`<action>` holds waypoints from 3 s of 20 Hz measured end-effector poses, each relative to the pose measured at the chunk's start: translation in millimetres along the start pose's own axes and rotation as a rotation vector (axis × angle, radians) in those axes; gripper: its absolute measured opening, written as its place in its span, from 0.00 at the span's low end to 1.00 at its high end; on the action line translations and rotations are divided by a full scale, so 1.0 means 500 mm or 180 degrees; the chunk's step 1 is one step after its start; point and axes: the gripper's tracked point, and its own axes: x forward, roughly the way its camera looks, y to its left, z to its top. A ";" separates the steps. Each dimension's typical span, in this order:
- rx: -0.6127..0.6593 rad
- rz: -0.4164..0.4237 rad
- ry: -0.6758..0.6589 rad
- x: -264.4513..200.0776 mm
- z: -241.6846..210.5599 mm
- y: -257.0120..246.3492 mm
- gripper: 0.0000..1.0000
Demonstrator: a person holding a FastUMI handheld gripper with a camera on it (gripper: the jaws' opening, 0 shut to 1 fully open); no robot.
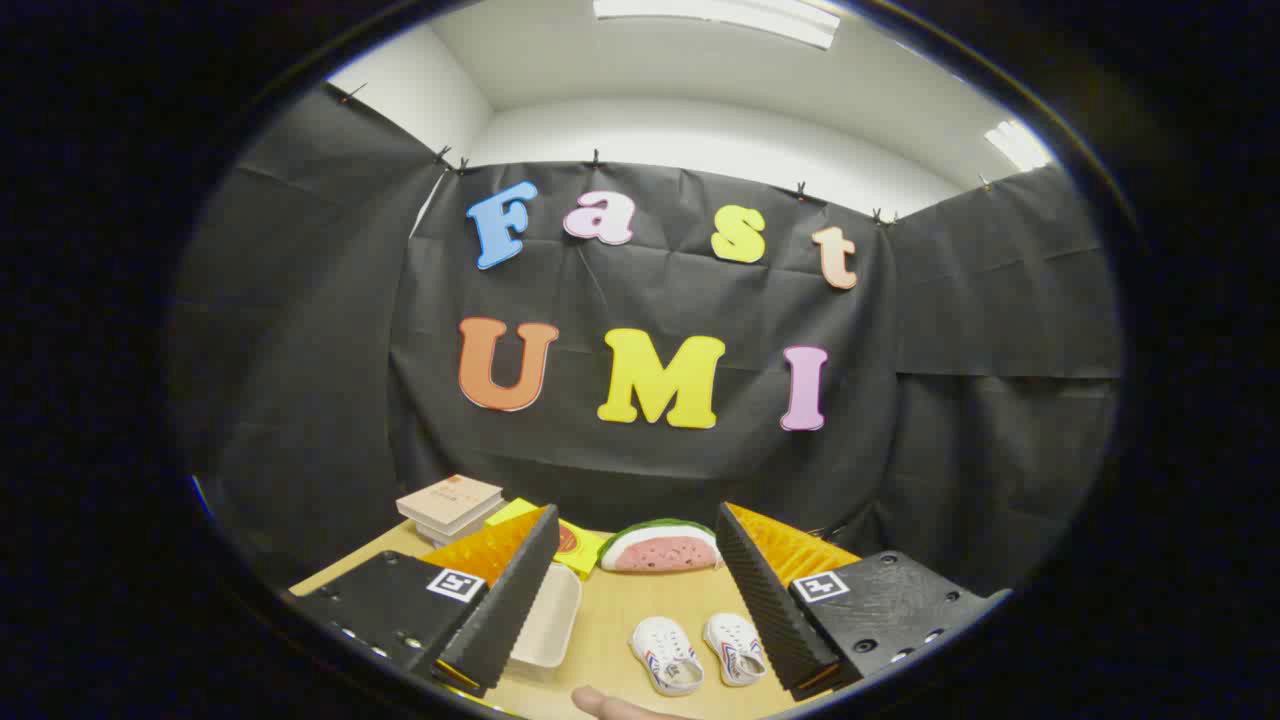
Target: Open the storage box then place both shoes into the box .Put the left shoe in first, then the right shoe, with the right side of both shoes facing outward in a uniform manner.
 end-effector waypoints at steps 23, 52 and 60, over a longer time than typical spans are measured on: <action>0.0190 0.0263 0.0447 0.142 -0.120 -0.192 0.95; 0.2606 0.3652 0.3803 0.376 -0.568 0.213 0.93; 0.2841 0.3685 0.3952 0.365 -0.552 0.211 0.46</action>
